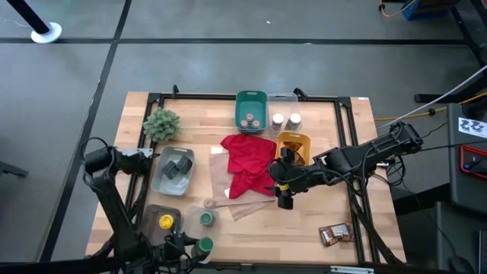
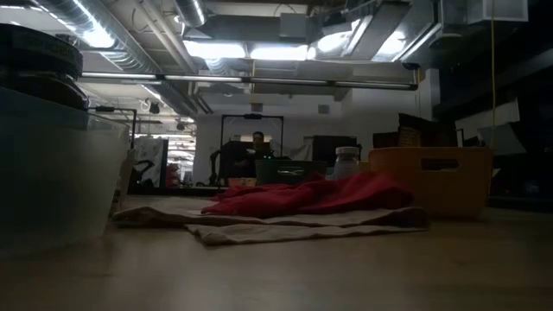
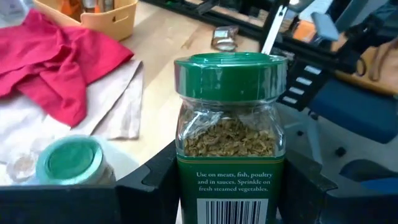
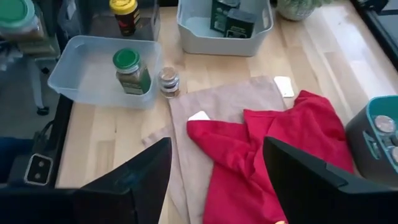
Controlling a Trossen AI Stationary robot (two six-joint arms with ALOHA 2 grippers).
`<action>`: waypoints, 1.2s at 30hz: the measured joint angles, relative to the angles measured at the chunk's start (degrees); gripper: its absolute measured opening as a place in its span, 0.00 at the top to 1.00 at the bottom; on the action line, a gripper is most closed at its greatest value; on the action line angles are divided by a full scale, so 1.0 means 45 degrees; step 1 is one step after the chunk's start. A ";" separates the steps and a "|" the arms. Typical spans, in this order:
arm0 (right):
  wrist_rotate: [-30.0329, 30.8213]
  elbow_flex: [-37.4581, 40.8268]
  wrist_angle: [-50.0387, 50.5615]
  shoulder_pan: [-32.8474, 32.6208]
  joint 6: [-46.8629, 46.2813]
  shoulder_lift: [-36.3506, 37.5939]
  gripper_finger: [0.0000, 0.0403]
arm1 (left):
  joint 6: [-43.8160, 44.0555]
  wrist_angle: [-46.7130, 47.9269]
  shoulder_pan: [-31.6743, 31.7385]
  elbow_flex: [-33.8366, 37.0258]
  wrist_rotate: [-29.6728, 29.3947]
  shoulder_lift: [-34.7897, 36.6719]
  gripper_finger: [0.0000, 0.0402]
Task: Sort spices by type
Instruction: Put the green seasoning into the bottom left transparent bin
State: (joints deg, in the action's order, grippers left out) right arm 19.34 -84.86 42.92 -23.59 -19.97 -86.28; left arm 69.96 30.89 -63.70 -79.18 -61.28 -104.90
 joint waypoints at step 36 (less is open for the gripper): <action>0.0465 0.0015 0.0009 0.0000 -0.0545 -0.0007 0.37 | 0.2987 0.2667 0.0446 0.0000 -0.1845 -0.2740 0.55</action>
State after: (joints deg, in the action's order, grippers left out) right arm 21.43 -84.79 42.96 -23.59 -22.42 -86.31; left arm 83.40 42.89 -61.70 -79.18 -69.58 -117.23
